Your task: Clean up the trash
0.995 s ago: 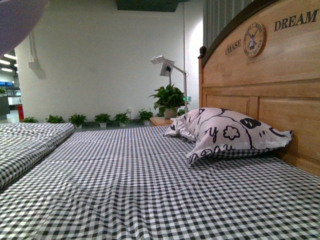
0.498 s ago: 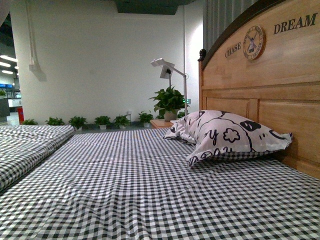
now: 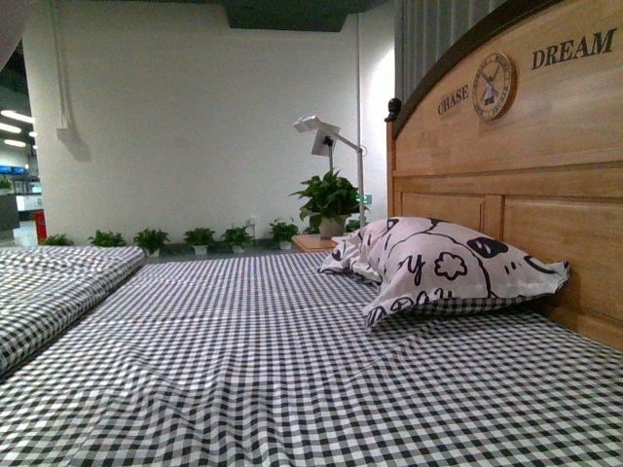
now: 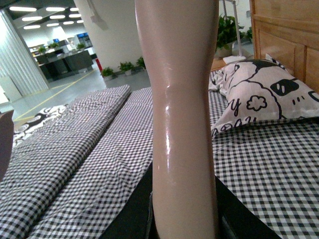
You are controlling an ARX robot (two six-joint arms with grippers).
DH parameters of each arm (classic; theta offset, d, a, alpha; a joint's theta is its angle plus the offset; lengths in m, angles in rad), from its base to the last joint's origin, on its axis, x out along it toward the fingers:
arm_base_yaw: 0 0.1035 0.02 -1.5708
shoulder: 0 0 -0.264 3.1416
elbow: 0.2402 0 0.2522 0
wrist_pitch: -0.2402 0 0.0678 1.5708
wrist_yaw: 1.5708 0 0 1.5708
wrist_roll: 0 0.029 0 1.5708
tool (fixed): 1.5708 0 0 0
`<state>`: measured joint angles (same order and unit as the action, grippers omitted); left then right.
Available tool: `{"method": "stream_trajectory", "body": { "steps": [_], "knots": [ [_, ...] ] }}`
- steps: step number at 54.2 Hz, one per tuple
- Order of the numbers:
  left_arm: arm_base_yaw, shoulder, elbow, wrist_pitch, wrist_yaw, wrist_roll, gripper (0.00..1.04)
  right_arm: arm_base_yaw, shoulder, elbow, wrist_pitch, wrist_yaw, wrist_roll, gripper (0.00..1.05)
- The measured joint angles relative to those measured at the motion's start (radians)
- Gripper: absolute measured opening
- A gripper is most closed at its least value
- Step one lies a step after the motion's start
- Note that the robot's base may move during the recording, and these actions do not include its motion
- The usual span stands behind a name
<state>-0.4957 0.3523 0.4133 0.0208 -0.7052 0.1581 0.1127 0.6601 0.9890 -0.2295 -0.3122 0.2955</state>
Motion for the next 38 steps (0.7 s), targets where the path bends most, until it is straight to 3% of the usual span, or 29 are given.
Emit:
{"method": "stream_trajectory", "body": {
  "steps": [38],
  "knots": [
    [0.000,0.000,0.000,0.000,0.000,0.000,0.27,0.000,0.000,0.000,0.000,0.000,0.000,0.19]
  ]
}}
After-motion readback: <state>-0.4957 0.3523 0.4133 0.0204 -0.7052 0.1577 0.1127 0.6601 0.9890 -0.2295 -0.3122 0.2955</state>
